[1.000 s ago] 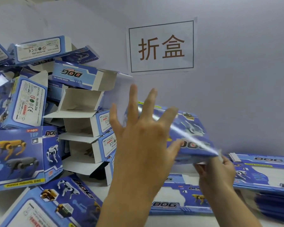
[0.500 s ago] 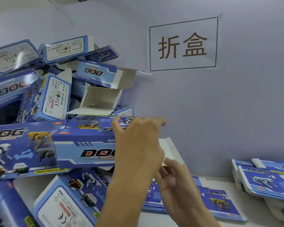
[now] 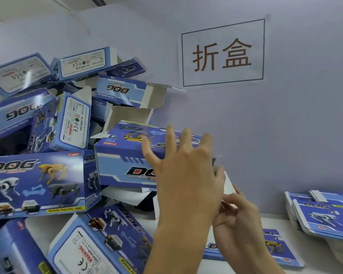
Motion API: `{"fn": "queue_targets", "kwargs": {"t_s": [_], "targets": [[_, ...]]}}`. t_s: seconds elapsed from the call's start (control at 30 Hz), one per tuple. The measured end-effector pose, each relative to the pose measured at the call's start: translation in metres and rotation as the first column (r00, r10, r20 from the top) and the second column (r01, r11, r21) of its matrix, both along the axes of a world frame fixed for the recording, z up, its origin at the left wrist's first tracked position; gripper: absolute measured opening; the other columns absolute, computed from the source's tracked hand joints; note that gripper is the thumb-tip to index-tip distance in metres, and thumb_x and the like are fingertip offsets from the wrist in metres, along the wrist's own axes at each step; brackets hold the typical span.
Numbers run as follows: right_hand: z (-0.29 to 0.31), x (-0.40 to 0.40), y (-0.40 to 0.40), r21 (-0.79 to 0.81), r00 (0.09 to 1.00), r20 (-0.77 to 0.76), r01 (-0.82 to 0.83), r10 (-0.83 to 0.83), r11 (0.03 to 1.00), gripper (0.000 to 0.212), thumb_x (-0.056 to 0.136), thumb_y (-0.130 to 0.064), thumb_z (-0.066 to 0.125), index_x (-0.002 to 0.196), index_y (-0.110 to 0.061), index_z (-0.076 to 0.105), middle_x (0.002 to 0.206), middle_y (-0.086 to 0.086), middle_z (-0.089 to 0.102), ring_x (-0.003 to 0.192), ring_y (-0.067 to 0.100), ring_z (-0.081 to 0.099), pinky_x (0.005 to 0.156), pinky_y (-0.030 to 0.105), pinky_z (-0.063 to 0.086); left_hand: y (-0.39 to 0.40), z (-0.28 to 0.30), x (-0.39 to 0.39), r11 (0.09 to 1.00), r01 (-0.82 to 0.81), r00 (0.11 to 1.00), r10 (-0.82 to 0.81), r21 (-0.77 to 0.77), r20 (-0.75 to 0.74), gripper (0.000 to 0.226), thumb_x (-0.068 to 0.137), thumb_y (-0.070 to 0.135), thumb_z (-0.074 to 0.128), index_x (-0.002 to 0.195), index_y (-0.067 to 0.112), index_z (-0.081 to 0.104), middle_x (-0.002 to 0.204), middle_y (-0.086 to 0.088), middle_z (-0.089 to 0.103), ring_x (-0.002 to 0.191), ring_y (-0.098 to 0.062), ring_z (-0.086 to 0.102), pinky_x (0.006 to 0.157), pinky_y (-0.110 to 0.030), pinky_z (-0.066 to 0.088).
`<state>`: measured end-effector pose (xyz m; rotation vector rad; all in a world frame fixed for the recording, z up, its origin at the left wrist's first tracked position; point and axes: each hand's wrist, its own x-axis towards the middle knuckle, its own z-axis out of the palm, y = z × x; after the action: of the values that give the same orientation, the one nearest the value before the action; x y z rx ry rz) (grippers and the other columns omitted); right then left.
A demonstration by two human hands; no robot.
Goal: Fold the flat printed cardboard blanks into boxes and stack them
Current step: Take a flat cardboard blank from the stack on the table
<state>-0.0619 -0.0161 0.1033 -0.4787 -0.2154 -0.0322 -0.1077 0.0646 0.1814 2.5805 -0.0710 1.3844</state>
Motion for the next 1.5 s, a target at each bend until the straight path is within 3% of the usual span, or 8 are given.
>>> {"fn": "queue_targets", "kwargs": {"t_s": [0.13,0.33,0.43,0.6,0.73,0.9,1.0,1.5], "targets": [[0.007,-0.001,-0.009,0.004,0.999,-0.010,-0.041,0.041,0.999,0.051,0.090,0.007,0.041,0.140,-0.004,0.048,0.131,0.025,0.060,0.086,0.028,0.068,0.073,0.034,0.052,-0.004,0.004,0.000,0.999,-0.033,0.998,0.032,-0.017,-0.049,0.033,0.096,0.039,0.057,0.128,0.038,0.051,0.138,0.012,0.052,0.143,-0.022,0.029,0.107,-0.058,-0.012],[0.030,-0.008,-0.027,-0.013,0.985,0.154,-0.082,0.083,0.997,0.056,0.089,0.000,0.046,0.145,-0.004,0.045,0.119,0.018,0.065,0.087,0.026,0.069,0.079,0.036,0.048,-0.016,0.027,-0.012,1.000,0.012,0.997,-0.014,0.028,0.079,0.022,0.096,0.022,0.058,0.116,0.031,0.059,0.117,0.009,0.060,0.127,-0.021,0.040,0.112,-0.050,0.001],[0.042,-0.013,-0.039,-0.007,0.969,0.226,-0.101,0.100,0.995,0.054,0.091,-0.010,0.047,0.144,-0.002,0.044,0.129,0.017,0.063,0.112,0.029,0.066,0.096,0.041,0.045,-0.021,0.050,-0.016,0.997,0.049,0.985,-0.059,0.067,0.165,0.016,0.094,0.017,0.062,0.106,0.027,0.058,0.106,0.006,0.061,0.119,-0.024,0.043,0.113,-0.050,0.011],[0.044,-0.011,-0.058,0.115,0.960,0.264,-0.127,0.093,0.985,0.056,0.086,-0.011,0.052,0.140,-0.025,0.047,0.128,0.032,0.060,0.117,0.047,0.061,0.100,0.046,0.044,-0.008,0.102,-0.008,0.996,0.036,0.982,-0.050,0.079,0.180,0.020,0.096,0.017,0.062,0.090,0.027,0.045,0.070,0.006,0.037,0.114,-0.028,0.048,0.111,-0.058,0.024],[0.039,-0.006,-0.063,0.072,0.971,0.232,-0.079,0.061,0.994,0.056,0.085,-0.010,0.050,0.138,-0.029,0.051,0.125,0.030,0.062,0.114,0.046,0.063,0.092,0.045,0.047,0.052,0.140,0.007,0.980,-0.195,0.969,0.198,-0.033,0.148,0.012,0.094,0.015,0.060,0.104,0.017,0.064,0.104,-0.009,0.065,0.123,-0.037,0.048,0.110,-0.060,0.025],[0.032,0.000,-0.060,-0.019,0.976,0.207,-0.059,0.062,0.998,0.051,0.090,-0.009,0.044,0.136,-0.030,0.054,0.125,0.025,0.065,0.111,0.044,0.065,0.087,0.045,0.047,0.124,0.137,0.024,0.925,-0.364,0.924,0.344,-0.107,-0.164,0.026,0.090,0.022,0.065,0.110,0.007,0.057,0.119,-0.021,0.059,0.118,-0.044,0.050,0.109,-0.054,0.031],[0.029,0.002,-0.059,-0.096,0.977,0.204,-0.038,0.057,0.995,0.049,0.091,-0.012,0.043,0.135,-0.032,0.055,0.124,0.020,0.067,0.111,0.041,0.067,0.086,0.046,0.046,0.138,0.136,0.029,0.913,-0.400,0.904,0.379,-0.079,-0.198,0.036,0.089,0.029,0.060,0.121,0.015,0.058,0.122,-0.017,0.058,0.118,-0.040,0.046,0.104,-0.051,0.029],[0.026,0.005,-0.059,-0.190,0.991,0.135,0.017,0.009,0.982,0.046,0.094,-0.016,0.040,0.133,-0.033,0.057,0.120,0.013,0.071,0.105,0.034,0.071,0.084,0.045,0.046,0.111,0.131,0.008,0.957,-0.285,0.936,0.267,0.052,0.228,0.021,0.091,0.010,0.053,0.108,0.007,0.066,0.100,-0.016,0.065,0.114,-0.036,0.046,0.099,-0.044,0.025]]}}
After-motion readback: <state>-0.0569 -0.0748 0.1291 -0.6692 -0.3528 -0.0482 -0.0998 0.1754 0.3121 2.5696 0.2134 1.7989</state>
